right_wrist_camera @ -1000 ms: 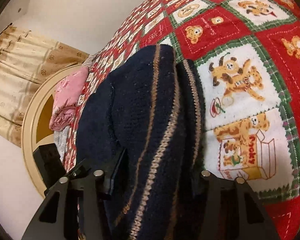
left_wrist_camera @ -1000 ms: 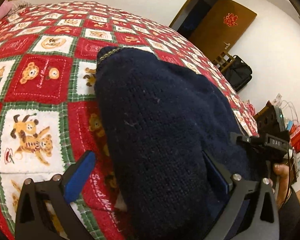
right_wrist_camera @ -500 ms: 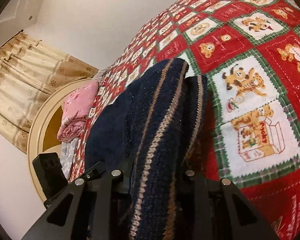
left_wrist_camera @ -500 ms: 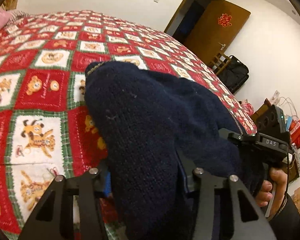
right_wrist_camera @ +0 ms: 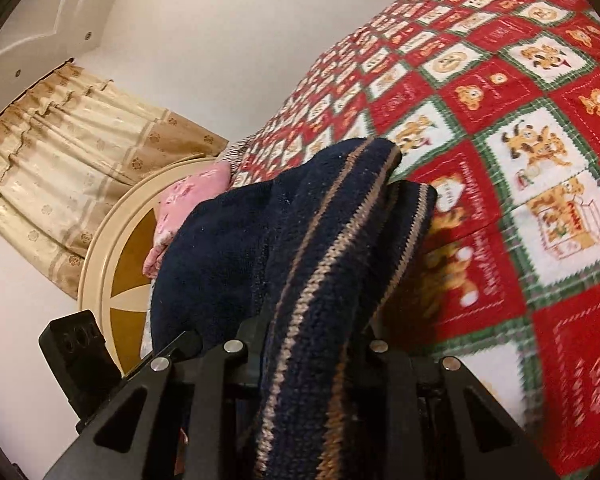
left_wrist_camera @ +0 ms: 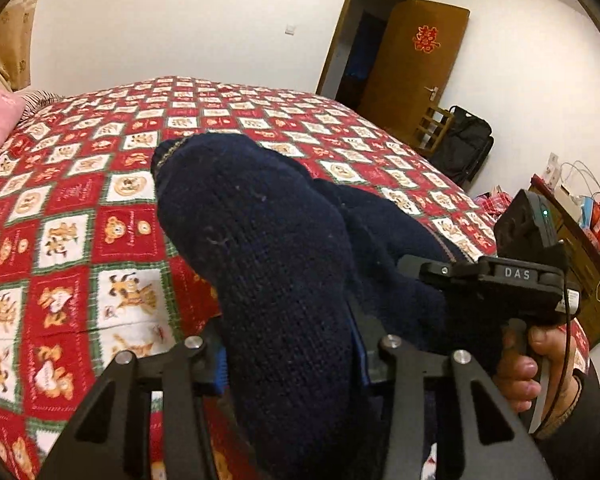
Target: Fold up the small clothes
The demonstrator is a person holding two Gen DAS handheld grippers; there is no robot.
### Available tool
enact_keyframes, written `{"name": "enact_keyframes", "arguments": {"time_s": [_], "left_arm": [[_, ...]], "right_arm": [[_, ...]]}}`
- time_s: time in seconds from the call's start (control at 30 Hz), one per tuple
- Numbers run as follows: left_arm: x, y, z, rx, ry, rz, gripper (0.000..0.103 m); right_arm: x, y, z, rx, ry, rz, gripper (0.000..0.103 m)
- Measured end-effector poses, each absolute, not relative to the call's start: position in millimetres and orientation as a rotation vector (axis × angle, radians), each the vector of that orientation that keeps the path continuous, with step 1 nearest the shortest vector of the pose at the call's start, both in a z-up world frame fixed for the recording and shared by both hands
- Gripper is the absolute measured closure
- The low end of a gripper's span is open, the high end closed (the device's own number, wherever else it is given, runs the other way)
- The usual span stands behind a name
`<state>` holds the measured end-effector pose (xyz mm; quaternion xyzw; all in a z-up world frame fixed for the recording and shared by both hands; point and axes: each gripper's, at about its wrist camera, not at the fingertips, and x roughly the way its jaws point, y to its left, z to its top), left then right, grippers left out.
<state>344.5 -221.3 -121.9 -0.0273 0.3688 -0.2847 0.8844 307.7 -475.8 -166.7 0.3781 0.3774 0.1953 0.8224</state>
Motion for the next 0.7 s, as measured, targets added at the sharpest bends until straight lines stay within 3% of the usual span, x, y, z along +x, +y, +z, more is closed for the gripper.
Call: {"name": "enact_keyframes", "arguments": {"time_s": [0.7], "left_arm": [[265, -96, -85, -0.172, 0.694, -0.466, 0.057]], "right_arm": [[270, -340, -110, 0.711, 0.785, 0.613, 0.077]]}}
